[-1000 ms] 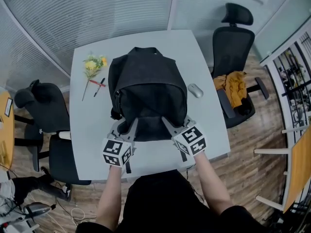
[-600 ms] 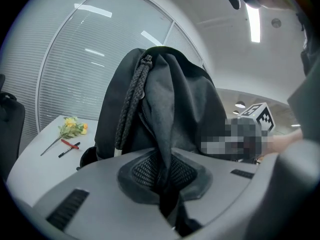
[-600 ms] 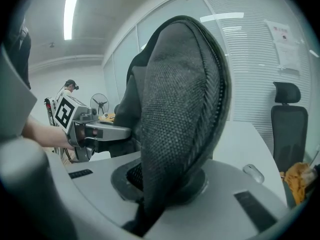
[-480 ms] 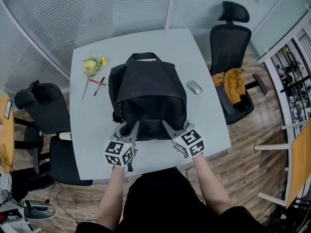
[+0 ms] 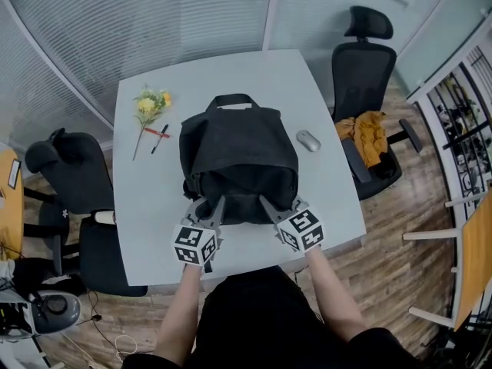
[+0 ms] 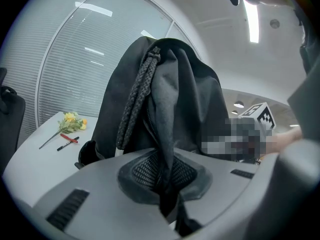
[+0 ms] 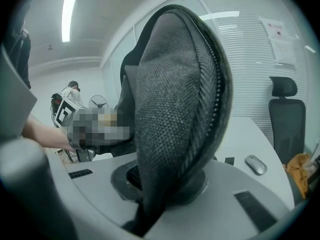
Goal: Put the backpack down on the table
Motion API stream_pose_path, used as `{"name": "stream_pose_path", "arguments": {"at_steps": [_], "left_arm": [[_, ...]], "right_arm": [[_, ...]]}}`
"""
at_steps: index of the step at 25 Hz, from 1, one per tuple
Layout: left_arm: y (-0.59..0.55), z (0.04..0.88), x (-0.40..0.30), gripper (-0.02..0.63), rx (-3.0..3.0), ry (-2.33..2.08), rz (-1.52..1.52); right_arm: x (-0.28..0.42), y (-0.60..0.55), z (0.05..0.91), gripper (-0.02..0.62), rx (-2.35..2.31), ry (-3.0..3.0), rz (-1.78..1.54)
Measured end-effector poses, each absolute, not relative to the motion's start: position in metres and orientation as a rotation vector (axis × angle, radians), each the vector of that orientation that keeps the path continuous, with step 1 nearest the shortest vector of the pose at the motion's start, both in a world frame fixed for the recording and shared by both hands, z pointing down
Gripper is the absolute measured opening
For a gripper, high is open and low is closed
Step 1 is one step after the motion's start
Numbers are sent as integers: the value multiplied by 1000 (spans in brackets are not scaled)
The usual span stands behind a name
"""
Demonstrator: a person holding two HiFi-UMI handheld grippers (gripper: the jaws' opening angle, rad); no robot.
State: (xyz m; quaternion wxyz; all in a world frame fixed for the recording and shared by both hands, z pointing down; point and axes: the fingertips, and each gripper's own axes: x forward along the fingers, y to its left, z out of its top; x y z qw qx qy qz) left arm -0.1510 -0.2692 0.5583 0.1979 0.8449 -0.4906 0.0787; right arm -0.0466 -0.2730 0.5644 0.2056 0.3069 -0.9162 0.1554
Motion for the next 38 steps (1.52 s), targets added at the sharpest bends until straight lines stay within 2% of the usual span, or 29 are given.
{"name": "stream_pose_path", "arguments": {"at_steps": [16, 38], "left_arm": [[-248, 548, -160, 48, 2345, -1359, 261], [-209, 539, -173, 63, 2273, -1519, 277]], "right_arm": [[-34, -263, 552, 154, 955, -2481, 381], [4, -227, 529, 161, 996, -2525, 322]]}}
